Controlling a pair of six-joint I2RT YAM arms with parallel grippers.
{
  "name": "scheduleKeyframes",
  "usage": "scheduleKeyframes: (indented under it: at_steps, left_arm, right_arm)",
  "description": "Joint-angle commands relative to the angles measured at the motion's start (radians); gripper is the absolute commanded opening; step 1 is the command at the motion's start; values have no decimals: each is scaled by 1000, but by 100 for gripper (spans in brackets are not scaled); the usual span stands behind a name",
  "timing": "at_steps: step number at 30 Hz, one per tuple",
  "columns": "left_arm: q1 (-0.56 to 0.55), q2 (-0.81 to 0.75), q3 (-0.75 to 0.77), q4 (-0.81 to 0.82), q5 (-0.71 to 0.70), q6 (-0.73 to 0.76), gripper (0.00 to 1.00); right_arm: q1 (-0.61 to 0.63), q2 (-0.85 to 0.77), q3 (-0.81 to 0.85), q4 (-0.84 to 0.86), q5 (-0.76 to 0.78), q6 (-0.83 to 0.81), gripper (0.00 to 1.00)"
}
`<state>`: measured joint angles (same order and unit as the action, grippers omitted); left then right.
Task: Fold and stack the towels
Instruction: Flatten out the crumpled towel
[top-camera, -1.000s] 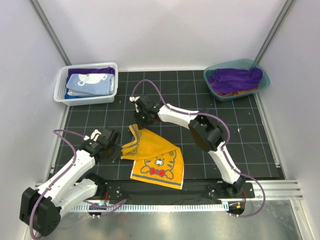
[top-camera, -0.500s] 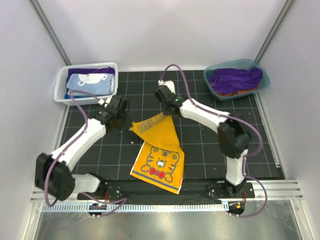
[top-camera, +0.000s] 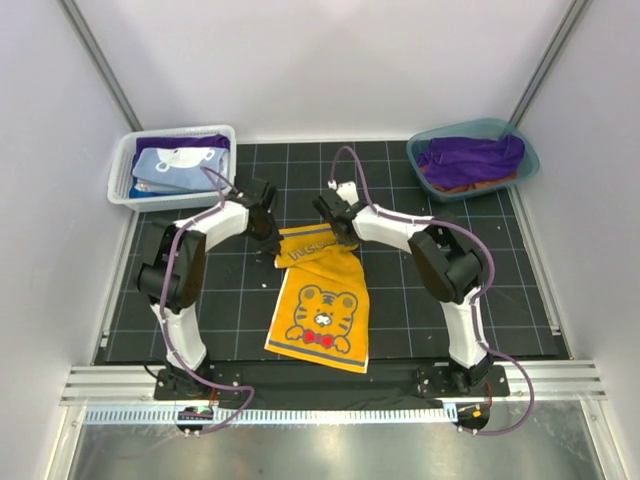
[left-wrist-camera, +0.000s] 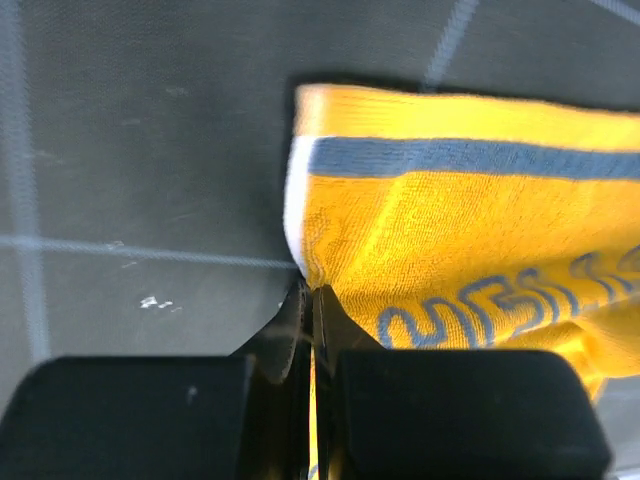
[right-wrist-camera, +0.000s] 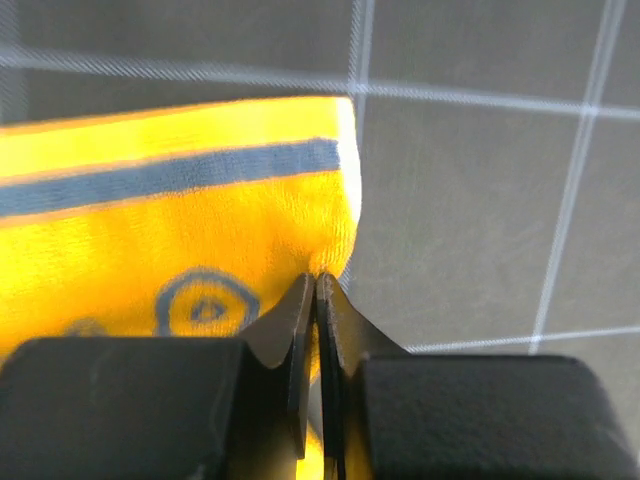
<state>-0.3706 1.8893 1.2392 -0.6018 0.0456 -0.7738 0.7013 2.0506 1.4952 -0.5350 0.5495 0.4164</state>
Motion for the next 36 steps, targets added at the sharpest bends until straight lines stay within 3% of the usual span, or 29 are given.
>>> scheduleKeyframes:
  at_steps: [1, 4, 8, 13, 16, 20, 28, 36]
  left_arm:
    - [-4, -4, -82, 31, 75, 42, 0]
    - [-4, -48, -164, 77, 89, 18, 8]
    - [-2, -99, -191, 85, 79, 19, 21]
    - [-4, -151, -101, 7, 48, 51, 38]
    - [-4, -165, -14, -64, 7, 85, 42]
    - [-2, -160, 60, -110, -73, 120, 45]
    - [18, -43, 157, -101, -81, 140, 45]
    - [18, 42, 164, -64, -85, 120, 47]
  right_arm:
    - [-17, -35, -78, 9, -14, 41, 11]
    - [-23, -73, -167, 49, -57, 58, 14]
    - [-25, -124, -231, 79, -82, 71, 30]
    - [-29, -187, -217, 75, -103, 70, 42]
    - [-43, -217, -187, 63, -117, 58, 42]
    - [-85, -215, -138, 58, -161, 45, 43]
    - [-143, -94, -64, 95, -269, 27, 42]
    - [-161, 3, -10, 124, -270, -33, 42]
